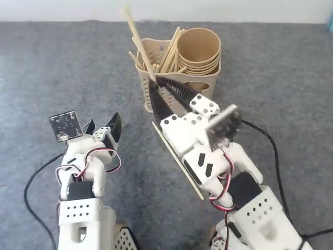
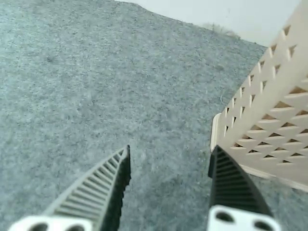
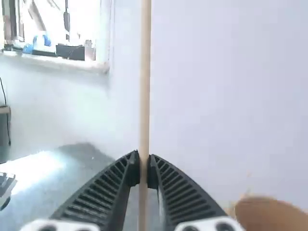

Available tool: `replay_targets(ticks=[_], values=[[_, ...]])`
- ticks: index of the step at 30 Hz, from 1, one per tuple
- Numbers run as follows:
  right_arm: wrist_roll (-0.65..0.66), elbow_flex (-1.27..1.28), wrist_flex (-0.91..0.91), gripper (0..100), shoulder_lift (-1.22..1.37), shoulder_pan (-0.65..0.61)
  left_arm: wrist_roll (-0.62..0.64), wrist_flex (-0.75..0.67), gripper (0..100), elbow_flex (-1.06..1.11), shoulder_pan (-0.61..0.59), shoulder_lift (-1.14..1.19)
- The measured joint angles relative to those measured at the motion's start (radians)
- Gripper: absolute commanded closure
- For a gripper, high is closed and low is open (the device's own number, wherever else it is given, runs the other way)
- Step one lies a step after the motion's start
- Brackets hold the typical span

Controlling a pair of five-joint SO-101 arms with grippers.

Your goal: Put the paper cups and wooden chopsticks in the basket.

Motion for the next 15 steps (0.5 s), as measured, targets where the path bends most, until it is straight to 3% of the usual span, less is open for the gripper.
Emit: replay_targets(ticks=[7,15], values=[[-0.002,0.000,-0.422,98.9,0.176,0.060,0.000,-0.008,75,0.000,0.000,0.000],[-0.002,-0.123,-0.818,98.9,0.578,0.157,0.000,-0.037,75,0.000,0.000,0.003]])
